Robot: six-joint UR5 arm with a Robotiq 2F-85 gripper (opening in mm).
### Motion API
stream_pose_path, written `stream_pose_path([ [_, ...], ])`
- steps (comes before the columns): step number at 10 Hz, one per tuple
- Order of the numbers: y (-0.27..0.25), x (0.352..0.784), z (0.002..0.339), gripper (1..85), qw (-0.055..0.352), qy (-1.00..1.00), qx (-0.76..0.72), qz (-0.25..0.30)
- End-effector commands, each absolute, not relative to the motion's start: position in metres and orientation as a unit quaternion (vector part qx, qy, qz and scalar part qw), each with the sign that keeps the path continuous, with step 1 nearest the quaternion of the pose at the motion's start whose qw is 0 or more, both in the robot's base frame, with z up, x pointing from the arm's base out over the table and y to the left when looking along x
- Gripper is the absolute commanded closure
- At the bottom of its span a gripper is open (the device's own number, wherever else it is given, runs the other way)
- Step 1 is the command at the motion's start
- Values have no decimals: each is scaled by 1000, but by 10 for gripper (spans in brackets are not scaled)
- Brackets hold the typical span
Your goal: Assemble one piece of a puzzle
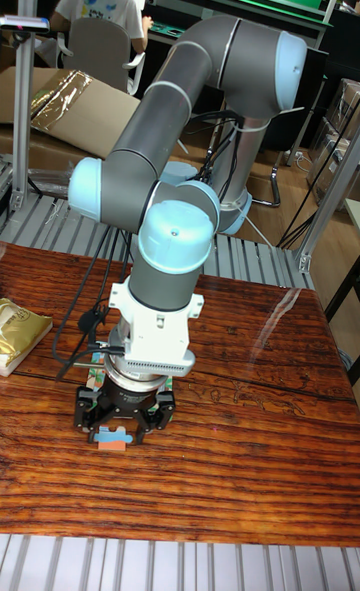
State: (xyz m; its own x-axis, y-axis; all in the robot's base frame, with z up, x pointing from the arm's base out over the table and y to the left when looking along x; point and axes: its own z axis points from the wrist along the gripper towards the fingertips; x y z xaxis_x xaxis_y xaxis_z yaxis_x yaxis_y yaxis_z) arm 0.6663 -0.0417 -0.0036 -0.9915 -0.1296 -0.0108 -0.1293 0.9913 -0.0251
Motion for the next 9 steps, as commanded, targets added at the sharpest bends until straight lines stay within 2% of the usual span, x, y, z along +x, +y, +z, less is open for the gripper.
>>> stream_pose_path([
  [1, -44, 669, -1, 190, 10, 998, -63, -16],
  [9, -43, 671, -6, 200, 13, 998, -62, -8],
])
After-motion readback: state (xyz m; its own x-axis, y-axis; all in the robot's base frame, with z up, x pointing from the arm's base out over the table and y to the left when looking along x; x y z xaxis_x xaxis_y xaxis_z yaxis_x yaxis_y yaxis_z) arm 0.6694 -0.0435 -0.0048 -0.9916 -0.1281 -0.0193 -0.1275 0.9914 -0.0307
